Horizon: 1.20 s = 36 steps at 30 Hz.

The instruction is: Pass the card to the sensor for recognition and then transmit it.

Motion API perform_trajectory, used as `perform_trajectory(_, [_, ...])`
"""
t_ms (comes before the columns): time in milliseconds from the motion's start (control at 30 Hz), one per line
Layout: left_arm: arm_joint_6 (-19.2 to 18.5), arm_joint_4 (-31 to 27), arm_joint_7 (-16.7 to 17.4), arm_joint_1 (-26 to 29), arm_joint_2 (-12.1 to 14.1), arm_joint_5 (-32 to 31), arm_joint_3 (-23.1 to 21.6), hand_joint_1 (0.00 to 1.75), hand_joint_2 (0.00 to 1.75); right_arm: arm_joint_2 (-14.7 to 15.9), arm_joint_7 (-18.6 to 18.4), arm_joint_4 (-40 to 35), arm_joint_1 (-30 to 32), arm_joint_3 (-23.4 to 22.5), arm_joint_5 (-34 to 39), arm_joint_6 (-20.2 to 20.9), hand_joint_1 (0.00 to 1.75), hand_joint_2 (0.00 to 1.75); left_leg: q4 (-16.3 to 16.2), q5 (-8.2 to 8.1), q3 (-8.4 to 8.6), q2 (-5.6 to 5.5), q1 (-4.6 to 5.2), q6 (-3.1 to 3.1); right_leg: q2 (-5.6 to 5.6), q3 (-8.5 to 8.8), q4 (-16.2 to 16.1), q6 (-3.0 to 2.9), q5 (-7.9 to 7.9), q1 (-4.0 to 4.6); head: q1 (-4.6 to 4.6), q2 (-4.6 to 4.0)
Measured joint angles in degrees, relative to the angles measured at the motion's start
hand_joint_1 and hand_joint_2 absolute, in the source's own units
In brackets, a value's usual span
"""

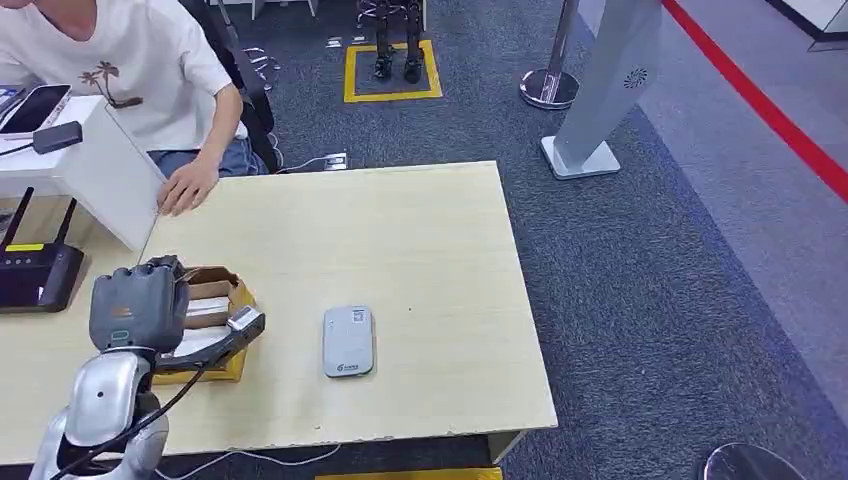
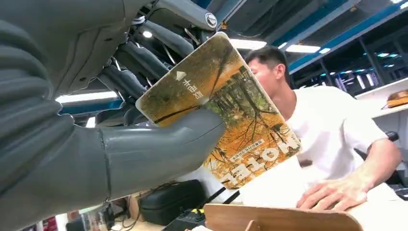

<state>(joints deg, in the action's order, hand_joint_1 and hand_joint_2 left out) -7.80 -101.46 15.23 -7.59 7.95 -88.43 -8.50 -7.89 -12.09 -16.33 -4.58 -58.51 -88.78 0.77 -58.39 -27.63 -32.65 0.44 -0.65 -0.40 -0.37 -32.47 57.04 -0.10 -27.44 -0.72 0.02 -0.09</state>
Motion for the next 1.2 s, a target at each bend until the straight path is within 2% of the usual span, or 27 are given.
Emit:
perform_trajectory(167, [1.0, 1.5, -2.6, -2.0, -2.7, 0.0, 0.0, 1.75, 1.75, 0.0, 0.1, 0.0, 0.0, 0.5, 0.0, 0.2, 0.0, 0.0, 0.0, 0.0, 0.0, -0.01, 0.01, 0.0, -0.01, 0.01, 0.0, 0.01, 0.01, 0.0, 0.0, 0.0])
perform_trajectory(267, [1.5, 4.0, -4.1, -4.0, -5.2, 0.0, -0.5, 1.75, 1.75, 0.1, 0.2, 0.1, 0.0, 1.4, 0.0, 0.6, 0.0, 0.0, 0.0, 0.0, 0.0, -0.01, 0.01, 0.0, -0.01, 0.02, 0.0, 0.03, 0.04, -0.01, 0.0, 0.0])
perform_trajectory(400, [2.5, 10.8, -6.6, -7.4, -9.4, 0.0, -2.4, 1.75, 1.75, 0.3, 0.4, 0.1, -0.1, 2.8, 0.0, 0.6, 0.0, 0.0, -0.1, 0.01, 0.0, -0.06, 0.02, 0.01, -0.06, 0.04, 0.0, 0.04, 0.05, -0.03, 0.0, 0.0])
perform_trajectory(500, [4.9, 16.9, -6.7, -9.3, -12.6, 0.0, -4.6, 1.75, 1.75, 0.5, 0.6, 0.1, -0.2, 3.7, 0.0, 0.6, 0.0, 0.0, -0.1, 0.0, 0.0, -0.05, 0.03, 0.01, -0.05, 0.04, 0.0, 0.04, 0.06, -0.03, 0.0, 0.0])
perform_trajectory(600, [5.7, 21.3, -6.7, -10.2, -14.6, 0.0, -6.2, 1.75, 1.75, 0.8, 0.8, 0.2, -0.2, 4.4, 0.0, 0.6, 0.0, 0.0, -0.1, 0.0, 0.0, -0.02, 0.03, 0.02, -0.02, 0.03, 0.0, 0.04, 0.06, -0.04, 0.0, 0.0])
perform_trajectory(933, [5.9, 28.4, -7.8, -11.1, -18.1, 0.0, -7.3, 1.75, 1.75, 1.3, 0.8, 0.5, -0.2, 5.2, 0.0, 0.5, 0.0, 0.0, -0.1, -0.01, -0.01, -0.03, 0.01, 0.03, -0.02, 0.02, 0.0, 0.04, 0.05, -0.03, 0.0, 0.0])
perform_trajectory(1200, [6.4, 32.2, -8.1, -10.9, -19.3, 0.0, -8.2, 1.75, 1.75, 1.3, 0.9, 0.5, -0.2, 5.6, 0.0, 0.4, 0.0, 0.0, -0.1, -0.01, -0.02, -0.03, 0.03, 0.03, -0.02, 0.02, 0.0, 0.05, 0.05, -0.03, 0.02, 0.0])
